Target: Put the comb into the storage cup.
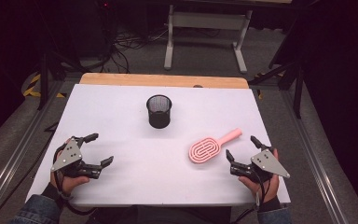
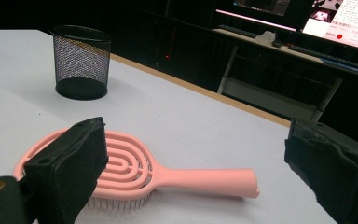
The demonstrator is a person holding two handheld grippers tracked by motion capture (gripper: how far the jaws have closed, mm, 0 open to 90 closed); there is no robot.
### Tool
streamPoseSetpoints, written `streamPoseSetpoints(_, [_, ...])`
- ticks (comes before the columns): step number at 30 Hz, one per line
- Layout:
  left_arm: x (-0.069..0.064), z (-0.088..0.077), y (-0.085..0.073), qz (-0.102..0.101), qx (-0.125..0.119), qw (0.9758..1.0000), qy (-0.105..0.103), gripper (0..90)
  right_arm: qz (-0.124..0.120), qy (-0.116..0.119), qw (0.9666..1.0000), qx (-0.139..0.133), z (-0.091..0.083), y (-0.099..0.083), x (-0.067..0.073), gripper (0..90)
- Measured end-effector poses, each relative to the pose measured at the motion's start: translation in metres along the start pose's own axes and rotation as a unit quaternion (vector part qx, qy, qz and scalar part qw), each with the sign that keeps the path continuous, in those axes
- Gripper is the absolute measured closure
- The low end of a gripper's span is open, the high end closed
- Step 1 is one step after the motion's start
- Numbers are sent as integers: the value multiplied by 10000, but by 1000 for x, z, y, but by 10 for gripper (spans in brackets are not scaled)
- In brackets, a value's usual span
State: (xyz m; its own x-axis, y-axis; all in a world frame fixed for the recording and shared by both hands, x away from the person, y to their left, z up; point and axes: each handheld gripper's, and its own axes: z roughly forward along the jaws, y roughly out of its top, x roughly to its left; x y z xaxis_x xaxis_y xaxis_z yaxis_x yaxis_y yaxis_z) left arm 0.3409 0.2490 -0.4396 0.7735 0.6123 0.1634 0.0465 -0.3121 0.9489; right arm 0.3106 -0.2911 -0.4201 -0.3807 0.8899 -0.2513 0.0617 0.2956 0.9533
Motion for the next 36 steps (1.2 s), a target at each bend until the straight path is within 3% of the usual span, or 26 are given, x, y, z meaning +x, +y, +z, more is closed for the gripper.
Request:
streamPoseSetpoints(12, [0,0,-1,-40,14,10000,-70,73,64,-87,9999,130,10,4,-6,79])
streamPoseSetpoints(19, [0,0,-2,1,27,10000,-57,72,-31,-2,9999,147,20,12,-7,90])
streamPoseSetpoints(31, [-1,1,-2,-4,65,9999,-89,72,55,47,9998,208,35,17,-17,99])
streamPoseSetpoints(36, [-1,2,-3,-34,71,9999,-115,72,48,78,9995,299,42,19,-21,156])
